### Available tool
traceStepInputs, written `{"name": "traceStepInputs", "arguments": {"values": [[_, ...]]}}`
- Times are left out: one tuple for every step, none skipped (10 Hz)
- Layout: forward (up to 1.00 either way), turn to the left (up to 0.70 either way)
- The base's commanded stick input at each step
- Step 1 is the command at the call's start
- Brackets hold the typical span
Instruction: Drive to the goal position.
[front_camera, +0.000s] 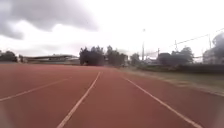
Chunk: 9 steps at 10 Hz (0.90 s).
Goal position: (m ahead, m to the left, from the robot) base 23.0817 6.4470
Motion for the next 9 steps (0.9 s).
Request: {"name": "traceStepInputs", "arguments": {"values": [[0.70,0.00],[0.70,0.00],[0.70,0.00],[0.70,0.00],[0.70,0.00],[0.70,0.00],[0.70,0.00],[0.70,0.00],[0.70,0.00]]}}
